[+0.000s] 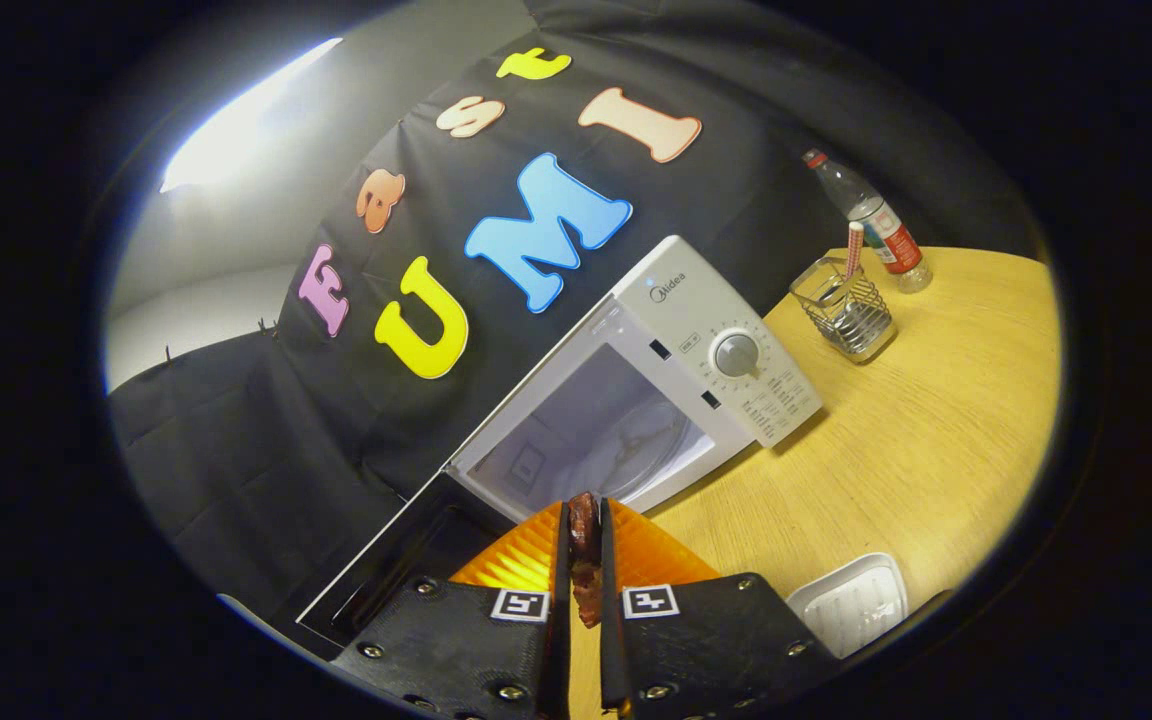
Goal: Open the microwave, put the food inside, and close the microwave door.
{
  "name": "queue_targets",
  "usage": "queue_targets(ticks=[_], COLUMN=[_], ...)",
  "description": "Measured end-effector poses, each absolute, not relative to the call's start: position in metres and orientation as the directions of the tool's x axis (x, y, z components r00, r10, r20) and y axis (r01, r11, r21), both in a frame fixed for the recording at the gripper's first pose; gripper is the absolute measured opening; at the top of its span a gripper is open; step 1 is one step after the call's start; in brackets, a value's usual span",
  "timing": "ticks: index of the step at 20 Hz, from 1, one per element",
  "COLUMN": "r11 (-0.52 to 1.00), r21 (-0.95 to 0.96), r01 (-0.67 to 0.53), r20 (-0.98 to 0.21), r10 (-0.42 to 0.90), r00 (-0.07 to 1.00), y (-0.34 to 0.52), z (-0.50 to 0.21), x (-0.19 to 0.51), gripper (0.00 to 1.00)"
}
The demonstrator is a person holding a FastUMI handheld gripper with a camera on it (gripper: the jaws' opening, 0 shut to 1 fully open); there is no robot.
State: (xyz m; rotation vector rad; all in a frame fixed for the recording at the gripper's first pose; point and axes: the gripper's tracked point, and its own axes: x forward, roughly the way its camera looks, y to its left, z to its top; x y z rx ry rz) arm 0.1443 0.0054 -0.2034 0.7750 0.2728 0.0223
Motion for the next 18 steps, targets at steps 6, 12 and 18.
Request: queue_targets(ticks=[6,12,18], r11=[0.668,0.623,0.556], r21=[0.736,0.77,0.805], r01=[0.106,0.139,0.209], r20=[-0.209,-0.227,-0.265], r10=[0.076,0.063,0.022], r00=[0.975,0.972,0.964], y=[0.025,0.05,0.057], z=[-0.213,-0.222,-0.25], x=[0.197,0.274,0.34], gripper=[0.12,0.12,0.12])
